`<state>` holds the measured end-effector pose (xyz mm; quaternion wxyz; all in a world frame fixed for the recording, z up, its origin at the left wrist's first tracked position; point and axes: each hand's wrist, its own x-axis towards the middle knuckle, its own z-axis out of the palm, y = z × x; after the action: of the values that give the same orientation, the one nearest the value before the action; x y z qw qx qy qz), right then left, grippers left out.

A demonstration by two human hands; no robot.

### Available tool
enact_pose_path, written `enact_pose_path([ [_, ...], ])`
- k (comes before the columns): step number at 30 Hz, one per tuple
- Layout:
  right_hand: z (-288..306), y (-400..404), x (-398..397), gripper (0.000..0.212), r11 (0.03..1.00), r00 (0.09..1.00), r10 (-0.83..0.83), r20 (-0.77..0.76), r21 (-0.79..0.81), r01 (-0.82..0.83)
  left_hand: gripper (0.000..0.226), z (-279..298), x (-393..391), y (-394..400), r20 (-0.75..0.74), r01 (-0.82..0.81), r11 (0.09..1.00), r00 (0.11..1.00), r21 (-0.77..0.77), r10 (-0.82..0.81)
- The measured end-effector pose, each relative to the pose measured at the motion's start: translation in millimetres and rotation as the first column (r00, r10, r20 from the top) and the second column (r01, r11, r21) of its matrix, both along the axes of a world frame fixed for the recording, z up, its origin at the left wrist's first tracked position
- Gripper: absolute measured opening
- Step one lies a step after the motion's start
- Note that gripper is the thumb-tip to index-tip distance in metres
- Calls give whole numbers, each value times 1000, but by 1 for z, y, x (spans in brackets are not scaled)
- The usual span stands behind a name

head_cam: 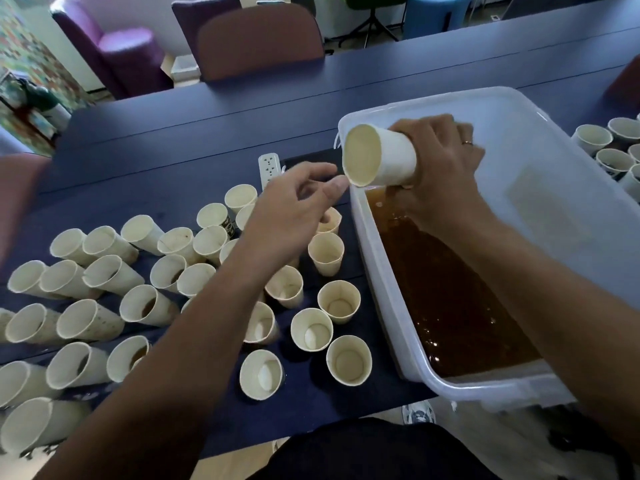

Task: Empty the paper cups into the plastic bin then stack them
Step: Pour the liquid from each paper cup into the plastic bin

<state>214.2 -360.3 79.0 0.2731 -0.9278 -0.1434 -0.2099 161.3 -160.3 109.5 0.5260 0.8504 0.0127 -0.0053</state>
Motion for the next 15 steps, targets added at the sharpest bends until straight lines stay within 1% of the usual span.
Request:
enact_pose_path([
  [3, 14, 33, -6, 70, 990, 991, 135, 23, 30, -135, 21, 21, -10, 22, 40, -112, 992, 993, -60, 115],
  [5, 16, 60, -11, 73, 972, 973, 232, -18, 47, -231, 21, 28, -22, 40, 53, -195, 978, 979, -72, 199],
  [8, 15, 98, -20, 77, 926, 923, 379, -71, 36, -377, 10, 26, -49, 74, 25, -336, 935, 940, -113, 340],
  [10, 15, 122, -26, 84, 870, 859, 484, -168, -19, -493, 6, 19, -72, 99, -17, -426, 898, 904, -114, 427],
  [12, 13, 144, -31, 91, 786, 764, 562, -318, -81, -612, 4, 10, -96, 120, -68, -517, 848, 856, -115, 512],
  [14, 7, 168, -34, 90, 703, 681, 589, -434, -142, -697, 4, -2, -122, 142, -116, -599, 796, 800, -89, 589],
  [15, 2, 177, -34, 85, 670, 653, 591, -473, -162, -724, 4, -9, -134, 153, -132, -633, 772, 772, -59, 622],
])
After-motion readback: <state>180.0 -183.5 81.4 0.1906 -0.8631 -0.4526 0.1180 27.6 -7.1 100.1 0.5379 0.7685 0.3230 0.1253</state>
